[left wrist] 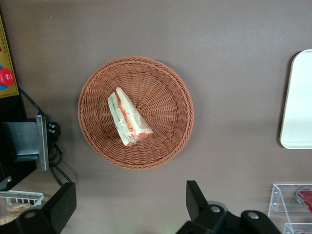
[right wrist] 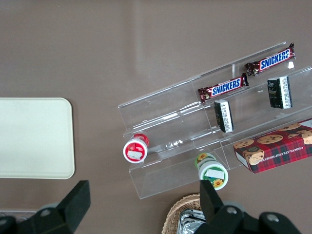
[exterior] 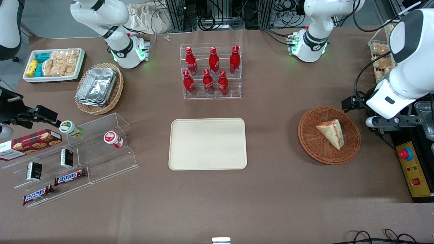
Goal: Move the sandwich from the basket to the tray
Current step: 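Move the left gripper down over the sandwich in the wicker basket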
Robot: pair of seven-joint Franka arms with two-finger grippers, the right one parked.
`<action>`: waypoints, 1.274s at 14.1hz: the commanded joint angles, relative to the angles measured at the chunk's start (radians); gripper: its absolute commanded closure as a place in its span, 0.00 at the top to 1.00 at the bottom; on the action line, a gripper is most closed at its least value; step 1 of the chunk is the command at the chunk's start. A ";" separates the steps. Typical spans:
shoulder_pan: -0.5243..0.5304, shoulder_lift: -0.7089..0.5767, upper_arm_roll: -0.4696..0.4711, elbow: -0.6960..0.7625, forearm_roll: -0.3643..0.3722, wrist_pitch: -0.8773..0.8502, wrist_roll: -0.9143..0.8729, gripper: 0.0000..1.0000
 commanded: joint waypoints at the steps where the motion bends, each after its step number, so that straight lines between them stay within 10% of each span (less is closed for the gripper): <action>1: 0.005 0.025 -0.002 0.035 0.019 -0.025 0.020 1.00; 6: 0.006 0.071 0.001 0.001 0.066 -0.016 -0.102 1.00; 18: 0.049 0.046 0.029 -0.571 0.080 0.633 -0.507 1.00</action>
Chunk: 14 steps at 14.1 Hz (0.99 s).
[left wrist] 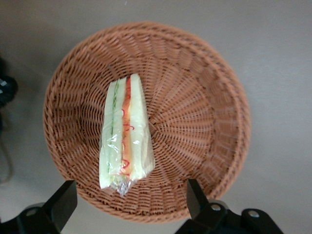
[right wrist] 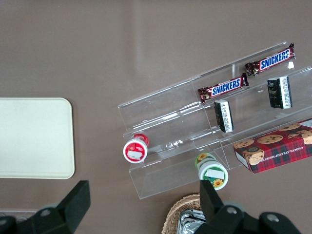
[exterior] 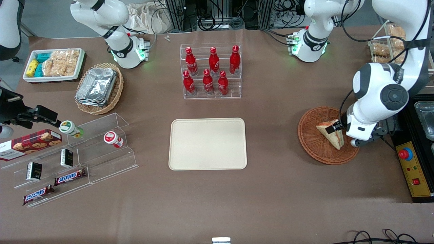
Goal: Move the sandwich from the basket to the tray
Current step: 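Move the left gripper down over the sandwich in the wicker basket, then close the left gripper on the triangular sandwich and lift it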
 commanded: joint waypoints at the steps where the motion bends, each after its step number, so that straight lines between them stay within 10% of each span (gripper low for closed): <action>1: 0.007 -0.008 0.009 -0.069 0.041 0.070 -0.034 1.00; 12: 0.035 0.144 0.009 -0.079 0.055 0.214 -0.197 1.00; 13: 0.035 0.156 0.009 -0.079 0.055 0.219 -0.197 0.97; 14: 0.035 0.159 0.009 -0.079 0.055 0.225 -0.197 0.67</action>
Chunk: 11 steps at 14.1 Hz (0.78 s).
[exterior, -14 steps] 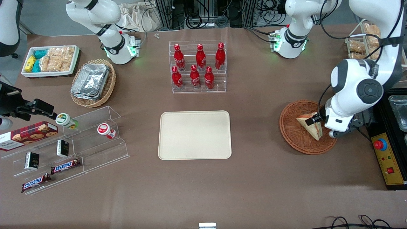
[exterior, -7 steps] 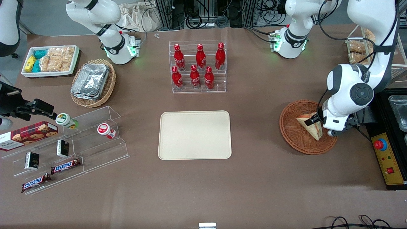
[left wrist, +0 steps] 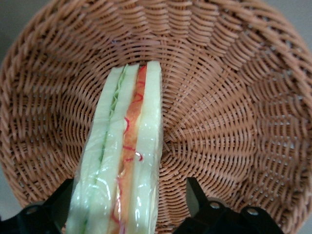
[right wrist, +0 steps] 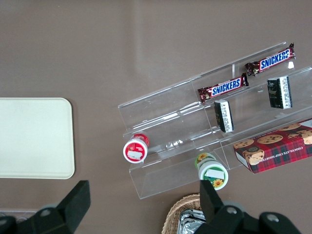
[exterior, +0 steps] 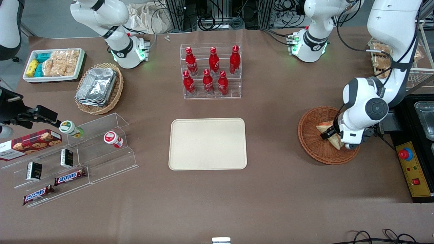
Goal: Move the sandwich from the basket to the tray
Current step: 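Close the left gripper on the triangular sandwich and lift it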
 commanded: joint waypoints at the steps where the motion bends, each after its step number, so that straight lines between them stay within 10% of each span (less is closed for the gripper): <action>1: 0.014 0.004 -0.008 -0.016 0.032 0.038 -0.037 0.25; 3: 0.014 -0.006 -0.008 -0.008 0.032 0.034 -0.050 0.00; 11: 0.003 -0.057 -0.019 0.300 0.031 -0.429 -0.029 0.00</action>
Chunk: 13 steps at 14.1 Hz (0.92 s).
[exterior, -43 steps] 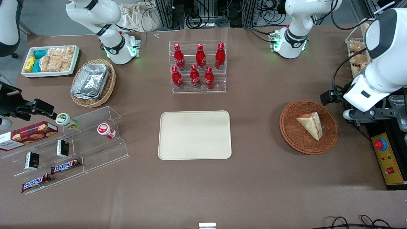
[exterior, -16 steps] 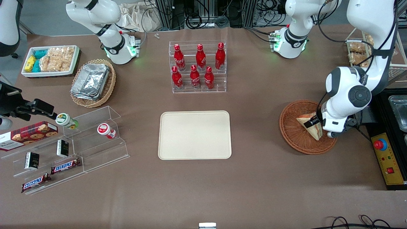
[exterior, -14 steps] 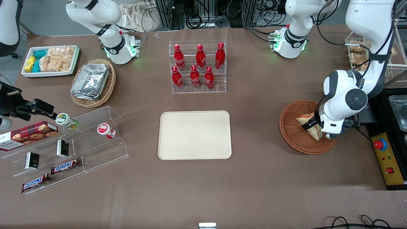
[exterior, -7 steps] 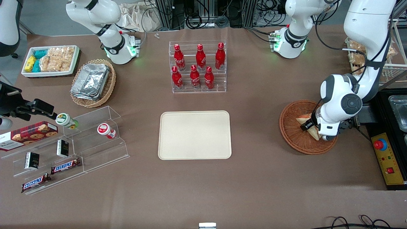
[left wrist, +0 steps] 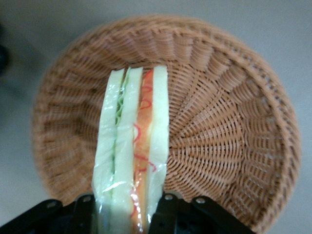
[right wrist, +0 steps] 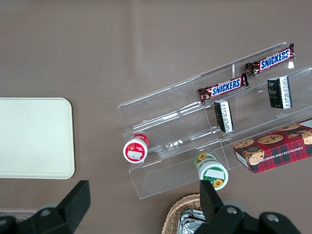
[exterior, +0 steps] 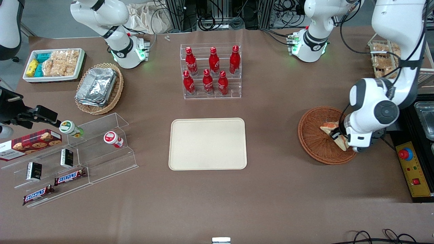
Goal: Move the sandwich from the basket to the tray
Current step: 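Close the left gripper on the triangular sandwich and lift it, then carry the held sandwich with the left gripper over the cream tray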
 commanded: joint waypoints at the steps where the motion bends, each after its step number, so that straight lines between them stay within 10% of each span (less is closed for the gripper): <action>1: 0.000 -0.019 -0.019 0.195 0.018 -0.252 0.020 0.00; 6: -0.002 0.000 -0.178 0.570 -0.024 -0.576 0.039 0.00; 13: -0.213 0.196 -0.314 0.689 -0.028 -0.413 -0.192 0.00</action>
